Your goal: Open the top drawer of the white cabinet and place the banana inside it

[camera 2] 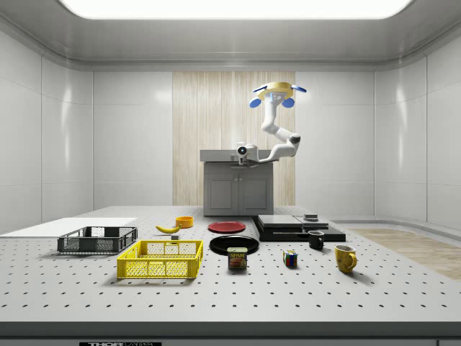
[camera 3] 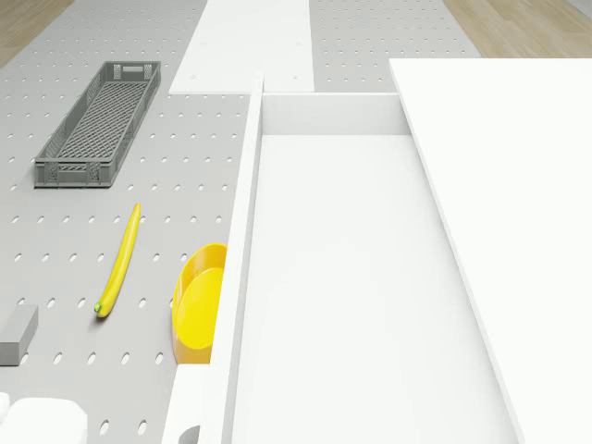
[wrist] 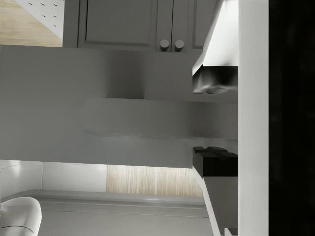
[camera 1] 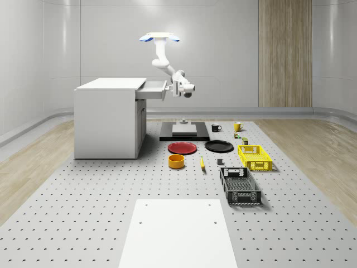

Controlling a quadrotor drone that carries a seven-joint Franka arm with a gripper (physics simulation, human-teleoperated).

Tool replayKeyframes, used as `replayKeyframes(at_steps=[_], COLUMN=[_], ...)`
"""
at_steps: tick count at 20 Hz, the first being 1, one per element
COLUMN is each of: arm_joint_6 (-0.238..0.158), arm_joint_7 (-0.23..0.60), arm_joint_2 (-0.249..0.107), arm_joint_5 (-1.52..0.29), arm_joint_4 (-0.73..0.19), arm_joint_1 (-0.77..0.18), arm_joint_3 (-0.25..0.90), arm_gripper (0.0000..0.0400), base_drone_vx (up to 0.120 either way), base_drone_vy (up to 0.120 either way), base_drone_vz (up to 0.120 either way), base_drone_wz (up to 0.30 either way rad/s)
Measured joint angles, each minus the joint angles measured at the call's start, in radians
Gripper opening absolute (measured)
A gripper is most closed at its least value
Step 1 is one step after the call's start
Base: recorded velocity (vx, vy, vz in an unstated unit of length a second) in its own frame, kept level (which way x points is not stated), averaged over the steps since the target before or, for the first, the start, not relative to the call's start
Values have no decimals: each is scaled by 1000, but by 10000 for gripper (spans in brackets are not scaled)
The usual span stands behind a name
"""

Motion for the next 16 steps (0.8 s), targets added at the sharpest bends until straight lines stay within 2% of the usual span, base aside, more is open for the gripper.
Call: replayKeyframes(at_steps=[3, 6, 14, 16], arm_joint_6=[9, 19, 48, 54], arm_joint_7=[31, 55, 98, 106], arm_joint_2=[-20, -39, -88, -99], arm_joint_5=[-13, -26, -59, -67], arm_joint_4=[2, 3, 0, -1], arm_joint_1=[9, 19, 45, 51], arm_joint_3=[5, 8, 13, 14], arm_gripper=[318, 361, 395, 397], base_drone_vx=[0, 0, 0, -120], base_drone_vy=[0, 67, 110, 60], base_drone_vz=[0, 0, 0, 0], base_drone_wz=[0, 0, 0, 0])
